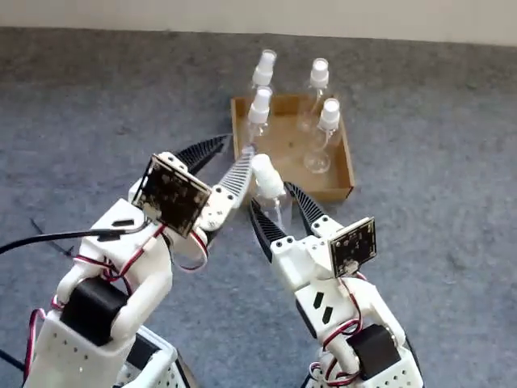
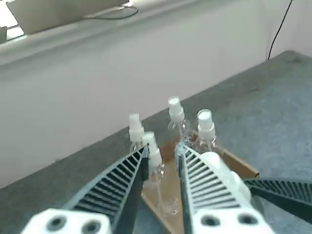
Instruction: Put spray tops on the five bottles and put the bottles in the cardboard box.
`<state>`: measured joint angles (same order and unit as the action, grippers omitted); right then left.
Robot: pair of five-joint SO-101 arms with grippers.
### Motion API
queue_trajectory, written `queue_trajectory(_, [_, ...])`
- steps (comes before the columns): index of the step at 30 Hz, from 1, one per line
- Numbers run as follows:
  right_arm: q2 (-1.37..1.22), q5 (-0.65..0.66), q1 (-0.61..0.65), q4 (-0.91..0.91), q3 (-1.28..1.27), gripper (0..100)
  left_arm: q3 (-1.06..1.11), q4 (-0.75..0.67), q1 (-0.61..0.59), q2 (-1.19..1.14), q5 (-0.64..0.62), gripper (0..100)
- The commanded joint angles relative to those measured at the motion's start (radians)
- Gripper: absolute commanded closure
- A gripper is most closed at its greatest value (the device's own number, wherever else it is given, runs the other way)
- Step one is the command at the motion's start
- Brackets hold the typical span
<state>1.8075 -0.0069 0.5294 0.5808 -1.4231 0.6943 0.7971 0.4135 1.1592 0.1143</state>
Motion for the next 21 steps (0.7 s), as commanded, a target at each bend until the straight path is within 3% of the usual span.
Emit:
queue_trajectory(1, [0.010,-0.008,-0.012,0.001,0.010,99.5,0.025,-0.026,-0.041,0.002,0.006,91])
queue_trajectory(10, [0.010,-0.006,-0.012,0.001,0.010,99.5,-0.002,-0.025,0.077,-0.114,0.008,91])
queue_trajectory(21, [0.010,-0.005,-0.012,0.028,0.008,99.5,-0.064,-0.020,0.064,-0.157,0.006,91])
